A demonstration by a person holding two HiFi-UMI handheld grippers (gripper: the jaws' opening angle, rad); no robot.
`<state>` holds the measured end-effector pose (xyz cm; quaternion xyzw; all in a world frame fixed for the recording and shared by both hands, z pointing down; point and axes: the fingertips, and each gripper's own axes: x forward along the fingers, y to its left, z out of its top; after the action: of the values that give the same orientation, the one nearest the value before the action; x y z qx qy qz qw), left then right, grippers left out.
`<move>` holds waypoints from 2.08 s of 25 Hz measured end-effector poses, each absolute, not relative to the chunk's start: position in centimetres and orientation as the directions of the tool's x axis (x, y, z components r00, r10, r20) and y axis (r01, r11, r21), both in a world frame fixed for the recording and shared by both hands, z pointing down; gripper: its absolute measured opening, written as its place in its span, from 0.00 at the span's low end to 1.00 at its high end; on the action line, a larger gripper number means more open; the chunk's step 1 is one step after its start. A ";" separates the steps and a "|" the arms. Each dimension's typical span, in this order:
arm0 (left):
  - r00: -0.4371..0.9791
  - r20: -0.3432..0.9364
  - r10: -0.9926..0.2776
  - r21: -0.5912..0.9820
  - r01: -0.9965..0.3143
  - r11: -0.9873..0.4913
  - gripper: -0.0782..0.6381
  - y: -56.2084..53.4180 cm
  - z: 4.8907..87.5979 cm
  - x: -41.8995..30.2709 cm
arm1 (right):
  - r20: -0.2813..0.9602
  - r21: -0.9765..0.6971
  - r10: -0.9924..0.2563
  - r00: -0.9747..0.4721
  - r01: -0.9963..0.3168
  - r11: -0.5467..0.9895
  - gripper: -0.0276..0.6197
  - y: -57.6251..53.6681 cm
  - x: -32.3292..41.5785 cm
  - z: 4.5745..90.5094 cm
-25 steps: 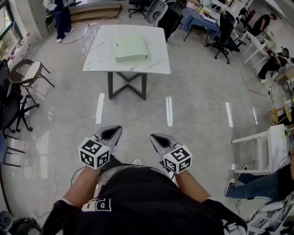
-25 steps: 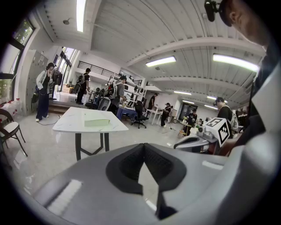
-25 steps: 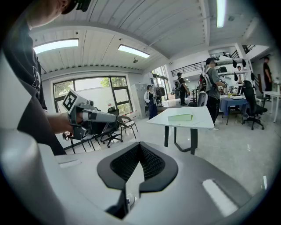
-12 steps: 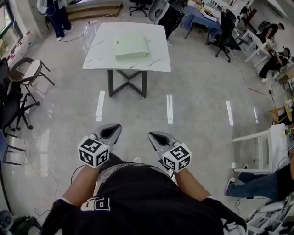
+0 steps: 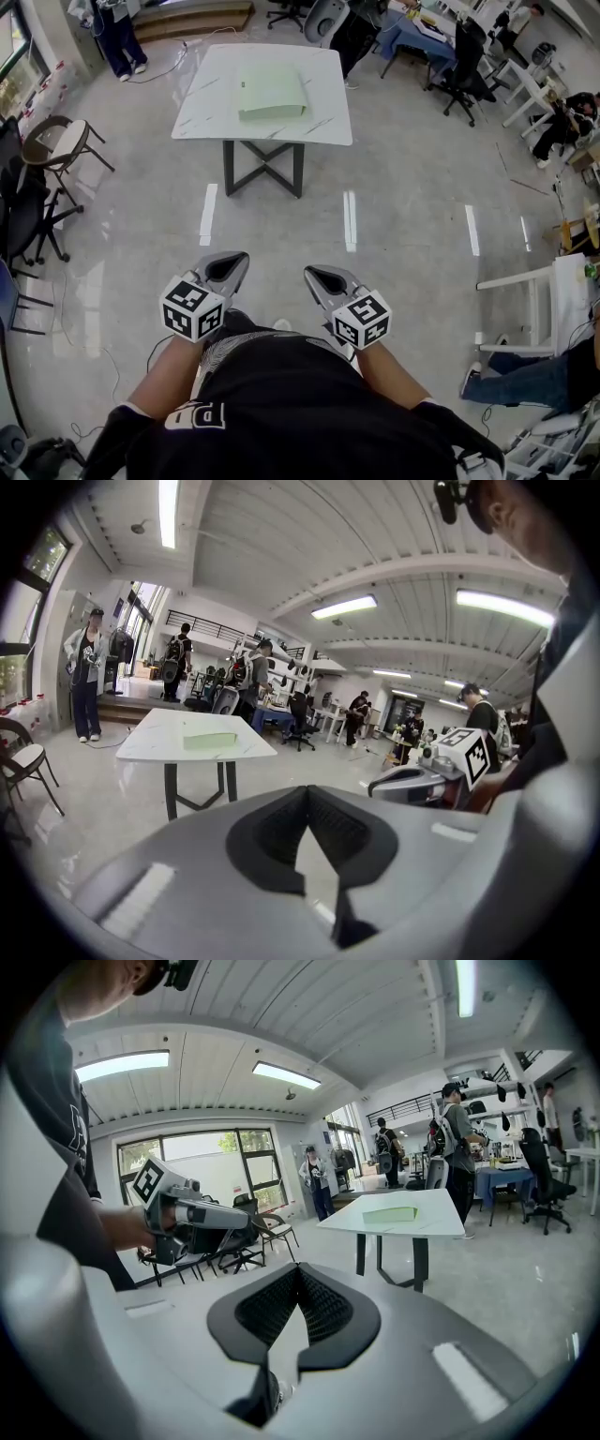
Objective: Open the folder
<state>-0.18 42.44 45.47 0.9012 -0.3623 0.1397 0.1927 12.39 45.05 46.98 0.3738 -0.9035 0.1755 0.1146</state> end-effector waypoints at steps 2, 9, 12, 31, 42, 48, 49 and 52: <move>0.699 0.391 -0.598 0.246 -0.706 -0.664 0.18 42.4 45.6 -0.2 | 0.340 -0.229 -0.632 -0.696 -0.713 0.662 0.04 45.0 12.3 47.1; 0.707 0.389 -0.591 0.243 -0.698 -0.674 0.18 42.2 45.6 0.4 | 0.340 -0.230 -0.631 -0.697 -0.712 0.663 0.04 44.9 12.5 47.2; 0.705 0.394 -0.590 0.244 -0.698 -0.673 0.18 42.3 45.6 0.5 | 0.340 -0.230 -0.628 -0.700 -0.710 0.666 0.04 45.0 12.5 47.2; 0.688 0.411 -0.597 0.244 -0.715 -0.655 0.18 42.1 45.5 1.3 | 0.335 -0.250 -0.613 -0.716 -0.695 0.674 0.04 44.4 13.2 47.2; 0.697 0.412 -0.587 0.277 -0.709 -0.648 0.18 38.7 46.8 0.4 | 0.369 -0.266 -0.603 -0.707 -0.702 0.660 0.04 41.3 12.2 48.5; 0.695 0.434 -0.573 0.299 -0.711 -0.637 0.18 36.2 48.2 -0.9 | 0.391 -0.275 -0.588 -0.708 -0.700 0.659 0.04 38.0 11.0 49.5; 0.693 0.438 -0.572 0.302 -0.713 -0.633 0.18 35.5 48.5 -1.2 | 0.393 -0.276 -0.587 -0.708 -0.700 0.659 0.04 37.2 10.8 49.6; 0.689 0.437 -0.579 0.306 -0.719 -0.624 0.18 32.4 48.3 -2.0 | 0.399 -0.273 -0.582 -0.708 -0.698 0.662 0.04 34.5 10.2 49.4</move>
<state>-1.99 32.37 48.35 0.8887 -0.3650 0.1499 0.2336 10.24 34.47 49.44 0.3552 -0.9008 0.2068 0.1400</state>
